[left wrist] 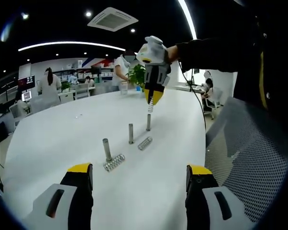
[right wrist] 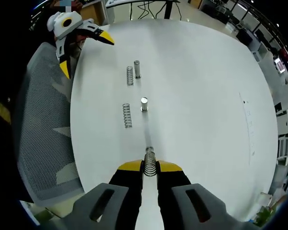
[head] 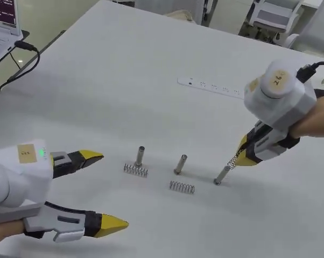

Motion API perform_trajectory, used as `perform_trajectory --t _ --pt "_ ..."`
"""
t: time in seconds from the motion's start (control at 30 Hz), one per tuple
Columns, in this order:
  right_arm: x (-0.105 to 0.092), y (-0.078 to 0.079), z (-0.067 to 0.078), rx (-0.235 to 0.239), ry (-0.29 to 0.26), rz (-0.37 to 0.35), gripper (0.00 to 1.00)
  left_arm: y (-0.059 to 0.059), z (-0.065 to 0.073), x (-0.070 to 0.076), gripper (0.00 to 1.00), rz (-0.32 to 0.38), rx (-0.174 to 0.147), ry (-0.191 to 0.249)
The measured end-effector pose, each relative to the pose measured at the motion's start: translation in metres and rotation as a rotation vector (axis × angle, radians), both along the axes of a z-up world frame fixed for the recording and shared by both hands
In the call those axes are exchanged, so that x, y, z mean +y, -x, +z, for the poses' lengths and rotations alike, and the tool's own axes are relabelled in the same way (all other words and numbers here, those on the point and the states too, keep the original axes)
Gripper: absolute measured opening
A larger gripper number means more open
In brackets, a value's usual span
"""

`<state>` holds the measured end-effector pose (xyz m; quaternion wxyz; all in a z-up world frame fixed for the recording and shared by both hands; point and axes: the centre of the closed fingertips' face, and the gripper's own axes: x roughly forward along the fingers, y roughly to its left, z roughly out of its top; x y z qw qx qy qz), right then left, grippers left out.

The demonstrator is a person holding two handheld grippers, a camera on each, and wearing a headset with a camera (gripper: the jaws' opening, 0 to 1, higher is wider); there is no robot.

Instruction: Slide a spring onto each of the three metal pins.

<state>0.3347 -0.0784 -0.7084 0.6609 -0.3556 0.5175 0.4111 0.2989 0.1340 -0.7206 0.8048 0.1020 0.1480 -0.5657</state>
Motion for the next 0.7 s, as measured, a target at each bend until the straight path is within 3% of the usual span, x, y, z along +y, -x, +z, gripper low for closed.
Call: perform_trajectory --t 0.7 --pt "-0.001 -0.002 -0.013 0.021 0.01 -0.002 0.08 0.002 -0.001 0.001 0.73 -0.002 0.011 0.0"
